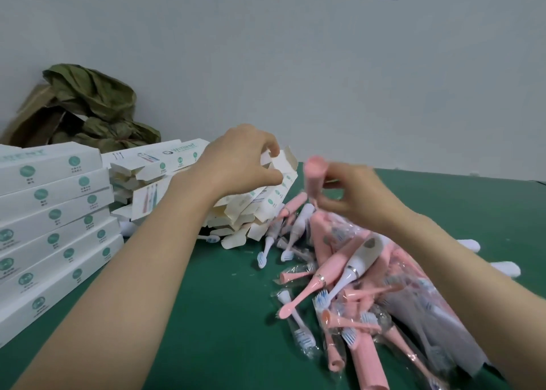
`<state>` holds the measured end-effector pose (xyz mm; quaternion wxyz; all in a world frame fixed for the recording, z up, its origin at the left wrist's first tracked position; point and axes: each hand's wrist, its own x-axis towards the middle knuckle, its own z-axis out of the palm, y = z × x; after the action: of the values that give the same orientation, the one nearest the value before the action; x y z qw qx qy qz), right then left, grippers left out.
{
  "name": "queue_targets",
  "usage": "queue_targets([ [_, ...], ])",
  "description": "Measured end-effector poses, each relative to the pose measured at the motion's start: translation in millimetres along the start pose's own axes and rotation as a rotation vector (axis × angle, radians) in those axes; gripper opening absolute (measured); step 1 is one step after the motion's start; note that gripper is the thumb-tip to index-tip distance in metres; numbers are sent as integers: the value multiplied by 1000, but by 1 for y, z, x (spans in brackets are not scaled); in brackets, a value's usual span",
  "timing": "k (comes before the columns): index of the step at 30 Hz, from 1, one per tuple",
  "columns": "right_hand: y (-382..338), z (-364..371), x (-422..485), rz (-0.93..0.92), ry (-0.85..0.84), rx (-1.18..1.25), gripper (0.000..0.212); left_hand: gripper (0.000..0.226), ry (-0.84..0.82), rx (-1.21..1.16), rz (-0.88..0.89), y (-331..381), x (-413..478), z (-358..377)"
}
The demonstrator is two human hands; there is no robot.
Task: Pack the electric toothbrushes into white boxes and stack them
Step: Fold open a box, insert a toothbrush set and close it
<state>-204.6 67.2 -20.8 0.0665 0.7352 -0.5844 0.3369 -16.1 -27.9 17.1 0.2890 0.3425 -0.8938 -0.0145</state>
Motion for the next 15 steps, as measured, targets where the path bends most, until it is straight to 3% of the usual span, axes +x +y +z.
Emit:
queue_targets([
  [3, -4, -8, 2, 271, 463, 521, 8, 37, 7, 94, -74, -4, 0, 5],
  [6, -9, -18, 8, 420, 679, 930, 18, 39, 12, 52, -109, -4, 1, 10],
  [11, -17, -32, 7, 407, 824, 1136, 24, 38, 60, 34, -109, 3, 1, 15],
  [15, -26, -24, 8, 415, 738, 1064, 27, 35, 119, -90, -51, 13, 2, 19],
])
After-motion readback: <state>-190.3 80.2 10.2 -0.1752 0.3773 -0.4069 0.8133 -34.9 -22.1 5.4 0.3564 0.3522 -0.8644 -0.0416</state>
